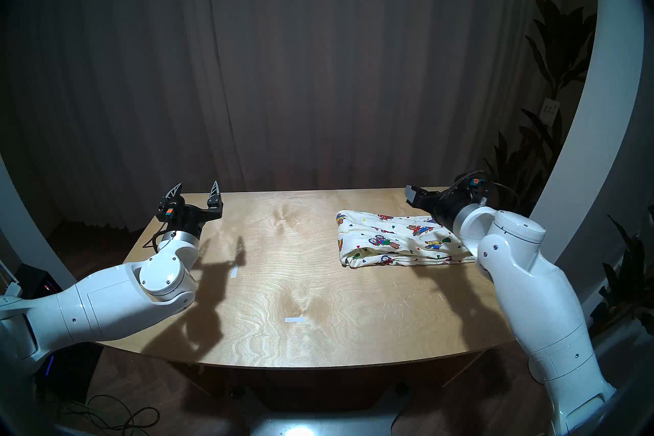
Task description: Fold the pants in half lengthwise, then in half again, and set them down flat
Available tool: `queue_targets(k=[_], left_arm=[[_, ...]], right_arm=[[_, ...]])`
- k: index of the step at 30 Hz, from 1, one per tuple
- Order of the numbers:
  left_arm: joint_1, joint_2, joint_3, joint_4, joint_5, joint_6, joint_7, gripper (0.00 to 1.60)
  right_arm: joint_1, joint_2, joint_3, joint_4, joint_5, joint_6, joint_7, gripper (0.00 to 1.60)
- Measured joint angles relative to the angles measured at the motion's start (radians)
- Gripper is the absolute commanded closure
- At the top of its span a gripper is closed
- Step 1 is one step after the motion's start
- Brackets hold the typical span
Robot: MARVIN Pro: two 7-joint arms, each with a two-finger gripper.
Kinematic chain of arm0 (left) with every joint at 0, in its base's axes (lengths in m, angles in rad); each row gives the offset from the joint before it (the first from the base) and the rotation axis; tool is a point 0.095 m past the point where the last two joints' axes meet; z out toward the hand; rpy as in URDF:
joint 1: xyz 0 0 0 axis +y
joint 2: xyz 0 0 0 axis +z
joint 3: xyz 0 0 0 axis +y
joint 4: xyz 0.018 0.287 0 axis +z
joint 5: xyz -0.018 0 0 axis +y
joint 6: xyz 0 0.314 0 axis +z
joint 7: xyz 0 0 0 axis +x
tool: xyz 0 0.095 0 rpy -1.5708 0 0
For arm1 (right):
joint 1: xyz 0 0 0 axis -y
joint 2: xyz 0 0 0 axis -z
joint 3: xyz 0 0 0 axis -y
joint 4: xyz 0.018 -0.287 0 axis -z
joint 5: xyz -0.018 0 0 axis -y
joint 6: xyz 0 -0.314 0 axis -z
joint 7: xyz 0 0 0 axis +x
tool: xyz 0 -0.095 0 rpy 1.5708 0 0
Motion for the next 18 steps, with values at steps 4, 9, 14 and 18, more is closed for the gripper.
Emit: queue_targets(k=[4, 9, 14, 18], left_arm=[[-0.002, 0.020, -0.001, 0.019, -0.017, -0.018, -0.062, 0.00], [-0.007, 0.033, -0.004, 0.041, -0.046, -0.036, -0.131, 0.00], [-0.017, 0.037, -0.010, 0.069, -0.090, -0.052, -0.214, 0.00], [-0.028, 0.034, -0.016, 0.100, -0.145, -0.064, -0.307, 0.00]], right_arm=[[0.016, -0.014, -0.042, 0.013, -0.048, -0.027, -0.027, 0.00], [0.037, -0.029, -0.082, 0.039, -0.100, -0.058, -0.057, 0.00], [0.066, -0.048, -0.126, 0.084, -0.159, -0.098, -0.088, 0.00], [0.102, -0.072, -0.171, 0.135, -0.222, -0.146, -0.120, 0.00]])
